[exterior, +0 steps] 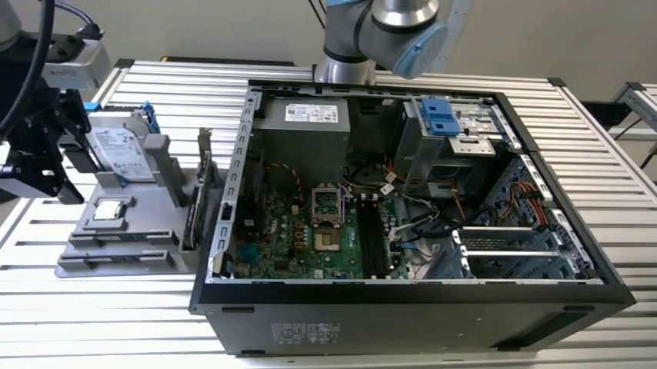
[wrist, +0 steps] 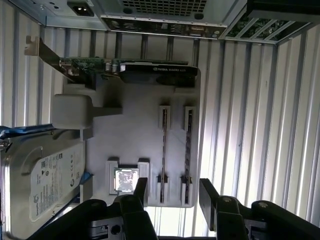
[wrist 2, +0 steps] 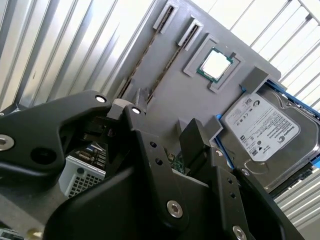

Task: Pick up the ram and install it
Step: 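Pick up the ram and move it above insertion slot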

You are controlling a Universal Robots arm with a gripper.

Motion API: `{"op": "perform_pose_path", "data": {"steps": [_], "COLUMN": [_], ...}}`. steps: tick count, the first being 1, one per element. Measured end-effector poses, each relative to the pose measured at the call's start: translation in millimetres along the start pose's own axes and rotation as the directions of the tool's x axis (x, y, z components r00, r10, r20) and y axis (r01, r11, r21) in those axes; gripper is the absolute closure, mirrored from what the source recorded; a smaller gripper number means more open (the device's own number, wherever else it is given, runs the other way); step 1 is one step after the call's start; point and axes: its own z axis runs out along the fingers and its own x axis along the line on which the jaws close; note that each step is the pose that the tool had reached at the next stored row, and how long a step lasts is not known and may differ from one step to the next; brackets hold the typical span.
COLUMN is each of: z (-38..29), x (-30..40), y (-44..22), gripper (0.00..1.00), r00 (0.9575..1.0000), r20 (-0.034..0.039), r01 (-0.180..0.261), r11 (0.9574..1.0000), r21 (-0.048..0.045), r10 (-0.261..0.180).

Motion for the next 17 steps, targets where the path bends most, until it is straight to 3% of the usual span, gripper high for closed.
{"op": "perform_pose_path", "data": {"steps": [17], "z": [18.1], "x": [-0.7], "y": [-0.1], "gripper": [0.0], "r00": [0.9998], "r20": [0.0029], "r01": [-0.02], "r11": [0.9998], "r21": [0.0], "r10": [0.02]}}
